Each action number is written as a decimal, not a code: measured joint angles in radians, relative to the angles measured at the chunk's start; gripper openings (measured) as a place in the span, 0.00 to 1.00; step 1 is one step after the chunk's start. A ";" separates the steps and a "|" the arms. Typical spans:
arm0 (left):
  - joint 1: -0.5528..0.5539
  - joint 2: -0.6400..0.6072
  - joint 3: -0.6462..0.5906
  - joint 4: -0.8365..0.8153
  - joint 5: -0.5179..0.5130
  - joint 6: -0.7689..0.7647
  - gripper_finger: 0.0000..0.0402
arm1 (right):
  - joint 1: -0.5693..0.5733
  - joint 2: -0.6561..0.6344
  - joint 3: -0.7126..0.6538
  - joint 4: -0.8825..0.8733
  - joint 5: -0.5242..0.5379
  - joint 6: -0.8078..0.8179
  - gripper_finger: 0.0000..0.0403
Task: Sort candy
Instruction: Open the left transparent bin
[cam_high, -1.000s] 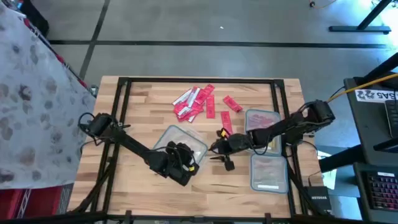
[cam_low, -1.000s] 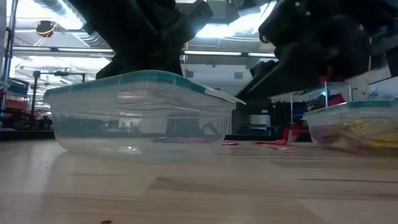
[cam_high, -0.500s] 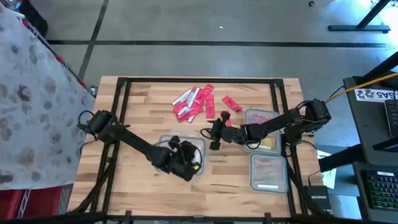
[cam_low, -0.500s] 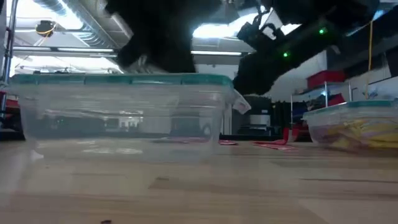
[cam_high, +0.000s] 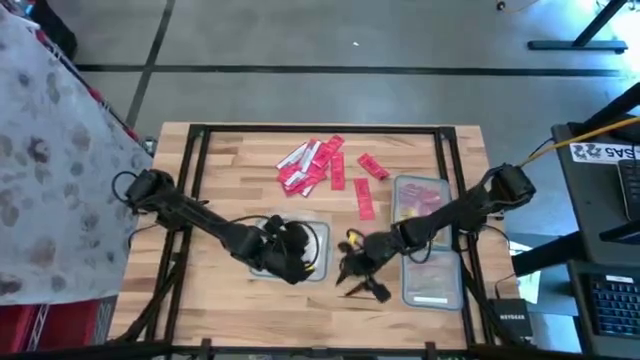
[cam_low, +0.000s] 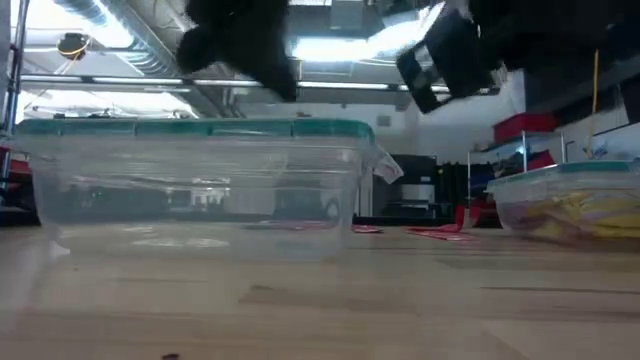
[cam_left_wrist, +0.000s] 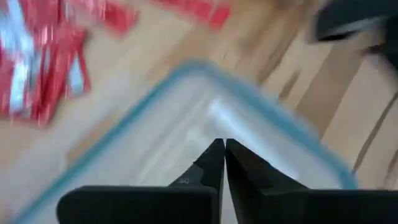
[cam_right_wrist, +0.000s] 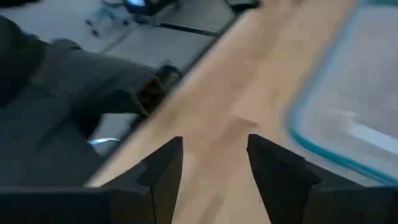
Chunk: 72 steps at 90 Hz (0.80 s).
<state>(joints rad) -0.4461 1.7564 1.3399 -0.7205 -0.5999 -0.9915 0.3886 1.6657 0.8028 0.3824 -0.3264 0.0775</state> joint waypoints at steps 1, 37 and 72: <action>-0.001 0.001 0.000 -0.015 0.011 -0.016 0.00 | 0.004 0.007 0.008 -0.004 0.005 0.000 0.42; -0.067 0.004 -0.024 -0.133 0.205 -0.275 0.00 | -0.009 0.149 0.201 -0.332 0.420 0.036 0.42; -0.083 0.004 -0.023 -0.089 0.078 -0.250 0.00 | -0.059 0.085 0.201 -0.410 0.694 0.017 0.42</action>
<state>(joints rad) -0.5293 1.7603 1.3170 -0.8098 -0.5218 -1.2419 0.3294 1.7512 1.0035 -0.0281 0.3679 0.0949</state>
